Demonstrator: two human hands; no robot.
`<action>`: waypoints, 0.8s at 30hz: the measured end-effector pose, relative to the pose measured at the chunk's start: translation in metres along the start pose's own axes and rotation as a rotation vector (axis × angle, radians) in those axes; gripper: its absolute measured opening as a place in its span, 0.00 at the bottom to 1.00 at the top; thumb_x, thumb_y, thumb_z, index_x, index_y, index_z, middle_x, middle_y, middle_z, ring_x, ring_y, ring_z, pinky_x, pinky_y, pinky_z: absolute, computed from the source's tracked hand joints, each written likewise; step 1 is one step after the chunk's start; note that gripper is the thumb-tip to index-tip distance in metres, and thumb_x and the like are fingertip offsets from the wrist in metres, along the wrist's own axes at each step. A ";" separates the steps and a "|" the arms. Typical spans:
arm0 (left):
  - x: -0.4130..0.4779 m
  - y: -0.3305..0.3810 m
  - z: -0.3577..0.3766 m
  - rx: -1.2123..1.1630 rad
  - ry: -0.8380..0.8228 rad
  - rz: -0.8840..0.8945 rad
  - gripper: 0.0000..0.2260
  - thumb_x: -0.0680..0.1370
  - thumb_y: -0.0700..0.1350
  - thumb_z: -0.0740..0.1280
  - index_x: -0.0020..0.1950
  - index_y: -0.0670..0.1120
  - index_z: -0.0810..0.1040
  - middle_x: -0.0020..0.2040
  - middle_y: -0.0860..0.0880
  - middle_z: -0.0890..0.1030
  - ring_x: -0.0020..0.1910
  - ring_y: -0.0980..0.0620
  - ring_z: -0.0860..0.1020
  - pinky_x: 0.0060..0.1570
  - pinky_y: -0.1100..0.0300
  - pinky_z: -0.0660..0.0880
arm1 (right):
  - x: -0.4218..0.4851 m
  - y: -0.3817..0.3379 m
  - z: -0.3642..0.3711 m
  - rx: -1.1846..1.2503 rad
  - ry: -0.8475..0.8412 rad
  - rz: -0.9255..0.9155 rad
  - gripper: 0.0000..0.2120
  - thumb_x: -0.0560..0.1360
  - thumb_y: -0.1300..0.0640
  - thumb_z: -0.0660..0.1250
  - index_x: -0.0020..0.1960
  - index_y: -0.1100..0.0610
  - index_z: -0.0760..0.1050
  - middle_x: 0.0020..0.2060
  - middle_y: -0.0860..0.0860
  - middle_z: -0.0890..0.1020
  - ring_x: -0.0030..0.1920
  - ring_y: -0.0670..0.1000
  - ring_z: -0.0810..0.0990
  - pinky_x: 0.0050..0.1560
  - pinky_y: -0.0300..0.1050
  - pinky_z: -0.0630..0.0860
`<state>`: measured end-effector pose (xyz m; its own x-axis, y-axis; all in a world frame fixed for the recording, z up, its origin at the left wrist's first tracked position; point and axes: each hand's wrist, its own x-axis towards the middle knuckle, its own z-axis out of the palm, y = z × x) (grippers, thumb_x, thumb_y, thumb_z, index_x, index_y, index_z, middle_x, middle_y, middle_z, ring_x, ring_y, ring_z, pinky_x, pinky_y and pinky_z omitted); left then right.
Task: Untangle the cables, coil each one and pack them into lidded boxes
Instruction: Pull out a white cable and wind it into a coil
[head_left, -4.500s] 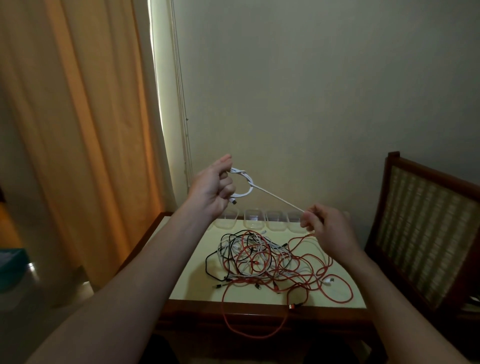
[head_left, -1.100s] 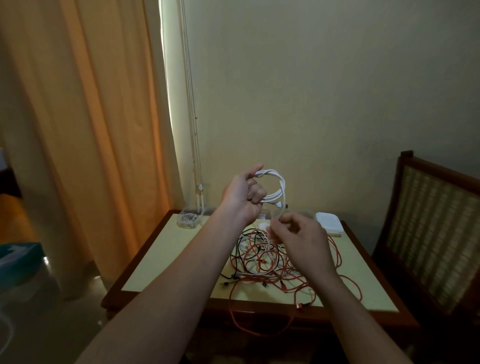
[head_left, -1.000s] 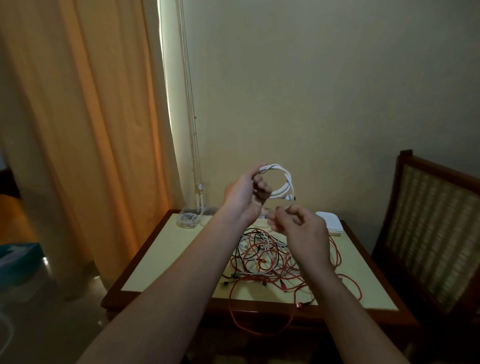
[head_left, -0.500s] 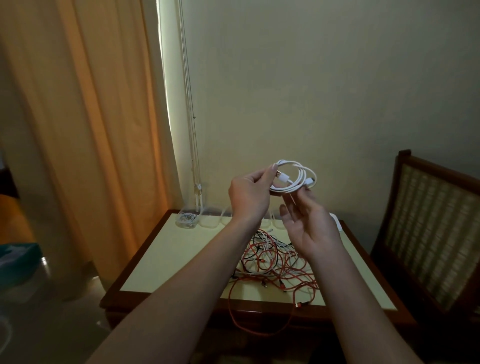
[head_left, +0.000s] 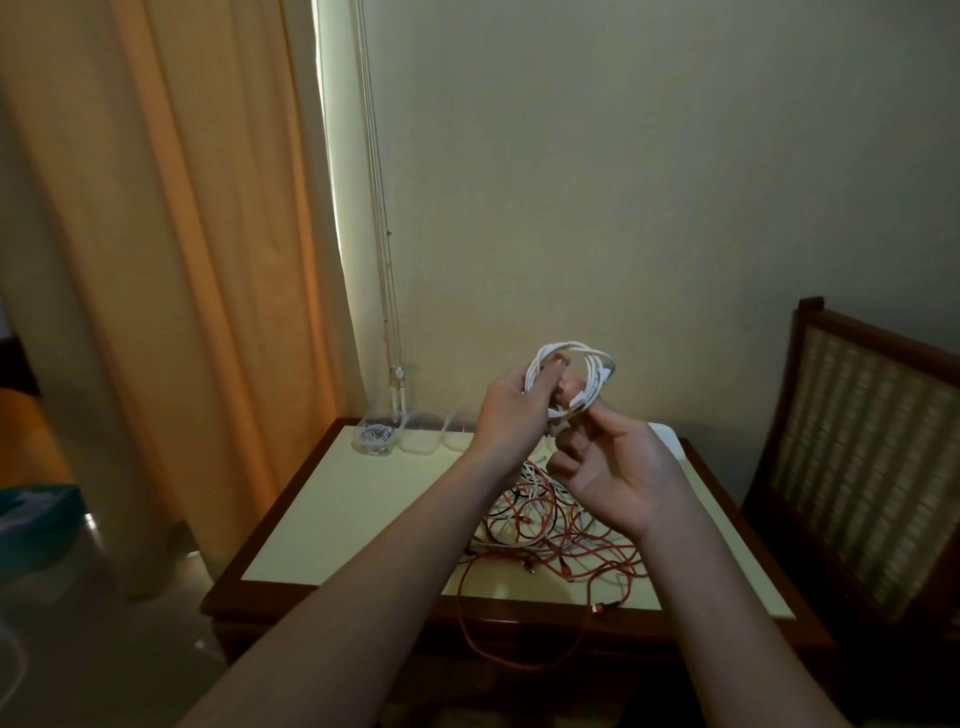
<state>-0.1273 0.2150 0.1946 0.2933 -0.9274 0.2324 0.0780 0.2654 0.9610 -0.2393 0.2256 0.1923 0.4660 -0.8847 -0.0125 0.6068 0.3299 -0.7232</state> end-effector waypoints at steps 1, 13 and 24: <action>0.000 0.002 -0.001 -0.044 -0.027 -0.033 0.10 0.80 0.46 0.68 0.53 0.40 0.82 0.39 0.45 0.79 0.34 0.51 0.75 0.37 0.56 0.71 | -0.001 0.000 -0.001 0.007 -0.008 0.008 0.12 0.76 0.58 0.65 0.58 0.55 0.81 0.35 0.46 0.75 0.27 0.44 0.63 0.28 0.39 0.58; -0.003 0.012 -0.011 -0.401 -0.318 -0.276 0.15 0.71 0.32 0.60 0.53 0.42 0.81 0.36 0.45 0.75 0.33 0.51 0.75 0.40 0.57 0.72 | -0.013 -0.013 -0.002 0.040 -0.196 0.116 0.15 0.78 0.55 0.60 0.50 0.63 0.82 0.36 0.49 0.67 0.36 0.46 0.53 0.34 0.40 0.59; 0.001 0.002 -0.016 -0.190 -0.257 -0.073 0.12 0.75 0.43 0.73 0.55 0.39 0.83 0.29 0.50 0.76 0.24 0.57 0.68 0.27 0.66 0.66 | 0.000 -0.002 -0.005 -0.340 0.052 -0.020 0.09 0.84 0.65 0.56 0.59 0.66 0.73 0.36 0.53 0.75 0.28 0.45 0.64 0.25 0.36 0.66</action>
<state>-0.1115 0.2190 0.1941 0.0325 -0.9757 0.2169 0.2734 0.2174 0.9370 -0.2438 0.2238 0.1906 0.4173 -0.9084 -0.0247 0.3625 0.1913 -0.9121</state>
